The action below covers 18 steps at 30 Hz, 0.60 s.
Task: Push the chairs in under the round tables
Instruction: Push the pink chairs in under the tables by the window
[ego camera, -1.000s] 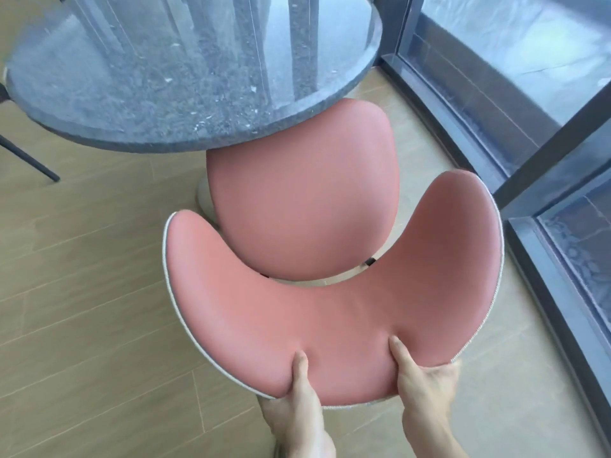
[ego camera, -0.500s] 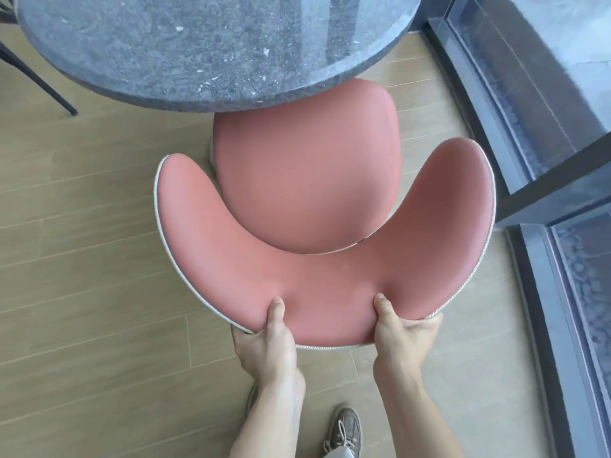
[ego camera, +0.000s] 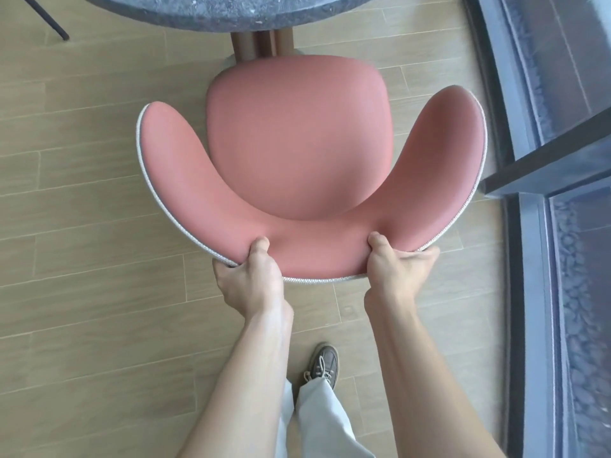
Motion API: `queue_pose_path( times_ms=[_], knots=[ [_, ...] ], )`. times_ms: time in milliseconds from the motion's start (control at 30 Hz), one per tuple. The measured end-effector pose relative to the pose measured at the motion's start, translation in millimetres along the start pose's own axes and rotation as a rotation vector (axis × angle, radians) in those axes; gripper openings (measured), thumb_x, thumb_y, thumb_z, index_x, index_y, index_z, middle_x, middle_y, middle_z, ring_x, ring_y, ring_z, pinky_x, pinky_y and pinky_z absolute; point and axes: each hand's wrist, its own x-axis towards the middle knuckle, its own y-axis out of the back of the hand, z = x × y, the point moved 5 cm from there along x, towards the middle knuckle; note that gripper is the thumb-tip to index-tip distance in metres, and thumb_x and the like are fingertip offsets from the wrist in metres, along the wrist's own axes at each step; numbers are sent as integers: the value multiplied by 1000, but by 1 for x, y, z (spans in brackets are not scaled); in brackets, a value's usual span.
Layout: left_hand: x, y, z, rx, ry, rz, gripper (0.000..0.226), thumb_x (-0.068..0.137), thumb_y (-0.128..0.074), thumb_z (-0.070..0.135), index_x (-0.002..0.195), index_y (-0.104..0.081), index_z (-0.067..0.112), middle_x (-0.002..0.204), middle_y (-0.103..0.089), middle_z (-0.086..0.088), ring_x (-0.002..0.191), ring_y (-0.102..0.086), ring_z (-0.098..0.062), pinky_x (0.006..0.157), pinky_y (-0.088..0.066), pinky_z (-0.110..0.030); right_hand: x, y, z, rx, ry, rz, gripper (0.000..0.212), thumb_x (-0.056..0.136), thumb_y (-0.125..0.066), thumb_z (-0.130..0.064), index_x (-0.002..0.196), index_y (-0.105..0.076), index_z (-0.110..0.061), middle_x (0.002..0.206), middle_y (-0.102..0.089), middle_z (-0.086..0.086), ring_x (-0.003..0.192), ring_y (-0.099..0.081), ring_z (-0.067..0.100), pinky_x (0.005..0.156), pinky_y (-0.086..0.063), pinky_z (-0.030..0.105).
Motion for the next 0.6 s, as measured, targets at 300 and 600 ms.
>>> queue_pose_path(
  times_ms=[300,600],
  knots=[
    [19,-56,48,3,-14,-48,25,85,-77,16,91,-57,31,87,-70,14,76,-72,-14,72,-69,-48,13,-58,-51,31,-11,-27,41,82,-72,-13,89,-34,-27,81,-59,-7,99,-69,33,92,-61,44],
    [19,-72,56,-57,-46,-66,35,82,-82,31,89,-48,34,80,-73,17,78,-76,-12,99,-61,-56,7,-67,-74,-69,178,48,67,76,-89,-26,111,-33,-12,113,-52,8,111,-56,39,101,-53,50]
  ],
)
